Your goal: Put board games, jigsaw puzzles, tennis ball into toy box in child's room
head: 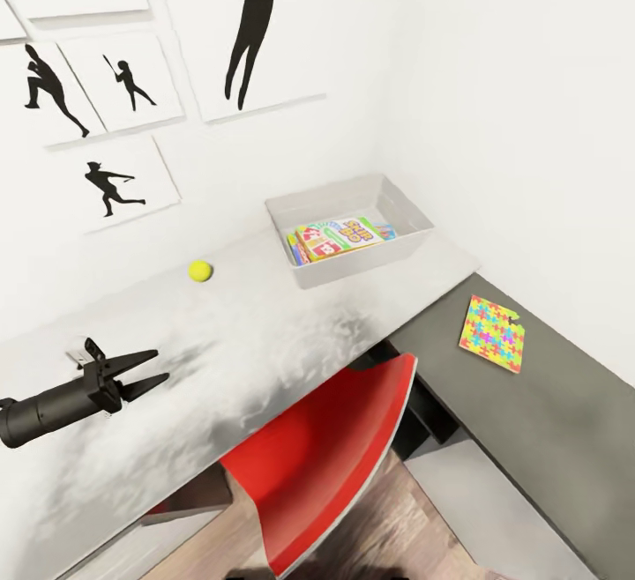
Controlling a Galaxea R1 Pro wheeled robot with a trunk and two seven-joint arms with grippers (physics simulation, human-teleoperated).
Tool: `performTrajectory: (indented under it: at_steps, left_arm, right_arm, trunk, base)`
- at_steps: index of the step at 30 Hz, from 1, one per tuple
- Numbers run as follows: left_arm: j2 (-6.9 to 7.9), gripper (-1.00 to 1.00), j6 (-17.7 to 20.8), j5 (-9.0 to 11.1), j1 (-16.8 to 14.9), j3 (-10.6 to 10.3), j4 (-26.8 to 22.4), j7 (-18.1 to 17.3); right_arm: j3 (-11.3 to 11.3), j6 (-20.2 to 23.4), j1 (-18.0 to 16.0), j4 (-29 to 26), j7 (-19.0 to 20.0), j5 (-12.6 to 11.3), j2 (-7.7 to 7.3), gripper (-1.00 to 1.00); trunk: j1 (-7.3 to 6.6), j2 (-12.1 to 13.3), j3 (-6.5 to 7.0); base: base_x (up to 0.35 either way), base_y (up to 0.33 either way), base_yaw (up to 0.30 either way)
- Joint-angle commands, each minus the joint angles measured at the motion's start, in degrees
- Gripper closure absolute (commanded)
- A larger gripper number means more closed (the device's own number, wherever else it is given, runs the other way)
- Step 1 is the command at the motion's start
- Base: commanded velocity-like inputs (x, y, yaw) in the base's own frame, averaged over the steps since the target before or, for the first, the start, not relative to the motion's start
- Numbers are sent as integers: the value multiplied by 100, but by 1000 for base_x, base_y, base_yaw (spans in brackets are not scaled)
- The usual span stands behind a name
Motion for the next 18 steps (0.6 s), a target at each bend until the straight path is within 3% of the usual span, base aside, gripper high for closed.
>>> performTrajectory:
  at_steps: [1, 18]
  left_arm:
    - [1, -100, 23, -26, -1, 22, 2, -50]
    - [5, -100, 34, -28, 8, 59, 2, -125]
  right_arm:
    - [-3, 60, -6, -2, 14, 1, 0, -100]
    - [-2, 60, -6, 9, 9, 1, 0, -100]
  trunk:
    - [3, -8, -1]
    - [3, -8, 116]
  base:
    - [6, 21, -219]
    - [1, 2, -219]
